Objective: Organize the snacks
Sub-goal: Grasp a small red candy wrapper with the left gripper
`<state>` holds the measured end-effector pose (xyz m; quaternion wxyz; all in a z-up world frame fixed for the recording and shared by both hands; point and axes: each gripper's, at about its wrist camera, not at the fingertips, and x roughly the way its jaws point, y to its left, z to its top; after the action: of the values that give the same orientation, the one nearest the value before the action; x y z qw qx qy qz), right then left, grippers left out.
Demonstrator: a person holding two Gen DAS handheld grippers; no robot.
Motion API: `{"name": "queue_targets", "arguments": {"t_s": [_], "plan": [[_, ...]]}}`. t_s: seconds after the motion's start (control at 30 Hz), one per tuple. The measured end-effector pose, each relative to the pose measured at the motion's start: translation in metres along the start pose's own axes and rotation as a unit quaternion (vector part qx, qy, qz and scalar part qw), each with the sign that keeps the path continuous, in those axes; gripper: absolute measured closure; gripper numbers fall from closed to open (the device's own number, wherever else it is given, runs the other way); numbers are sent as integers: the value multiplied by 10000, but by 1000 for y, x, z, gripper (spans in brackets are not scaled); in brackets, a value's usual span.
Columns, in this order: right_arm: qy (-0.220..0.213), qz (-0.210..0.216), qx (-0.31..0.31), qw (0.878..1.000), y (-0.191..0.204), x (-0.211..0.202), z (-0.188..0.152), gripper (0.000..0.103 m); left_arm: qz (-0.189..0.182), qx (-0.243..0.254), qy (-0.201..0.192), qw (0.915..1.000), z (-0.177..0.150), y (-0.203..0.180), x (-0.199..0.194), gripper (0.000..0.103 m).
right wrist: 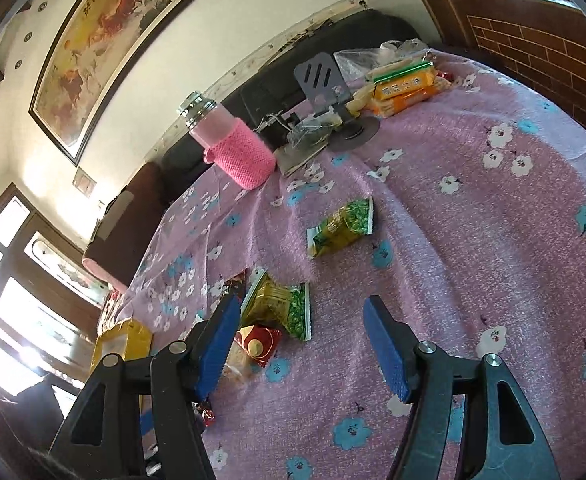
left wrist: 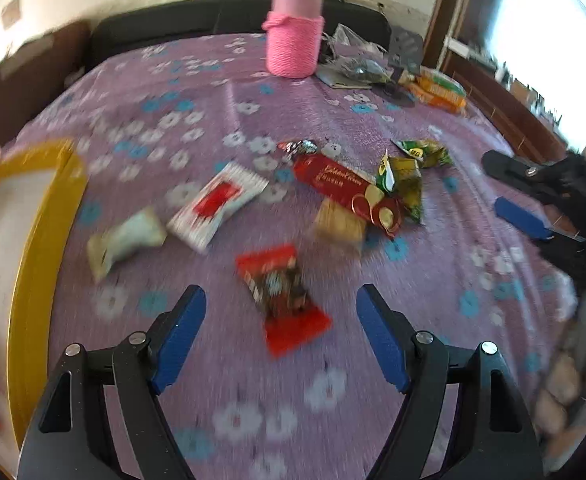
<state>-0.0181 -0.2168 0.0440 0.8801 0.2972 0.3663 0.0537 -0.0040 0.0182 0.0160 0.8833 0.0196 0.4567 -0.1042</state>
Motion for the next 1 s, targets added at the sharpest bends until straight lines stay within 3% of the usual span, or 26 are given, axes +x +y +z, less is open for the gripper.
{"name": "queue_targets", "arguments": {"t_s": [0.03,0.07,0.13,0.27,0.4,0.63,0.87,1.0], "plan": [[-1,13,8,10000,-1,0,1,36,86,221,34,9997,1,-6,7,34],[-18,19,26,10000,-2,0,3,36,149,386,110,9991,2,-11,12,67],[-70,3,72,9999,-6,-1,6,36,68,634,117,9979,1,-16,13,86],[-138,-77,260,9995,-19,-1,12,36,-148,690,88,9975,-1,-13,-2,91],[-22,92,390,9992,-26,6,12,36,-467,345,-166,9982,-8,10,-36,91],[414,381,3,9984,-4,30,-1,36,-950,-26,-545,9940,-33,41,-79,91],[651,-300,-719,9948,36,62,-2,36,-1155,-436,-737,9896,-52,67,-105,91],[765,-610,-933,9908,49,81,-5,39,-1004,-575,-690,9909,-59,78,-103,91]]}}
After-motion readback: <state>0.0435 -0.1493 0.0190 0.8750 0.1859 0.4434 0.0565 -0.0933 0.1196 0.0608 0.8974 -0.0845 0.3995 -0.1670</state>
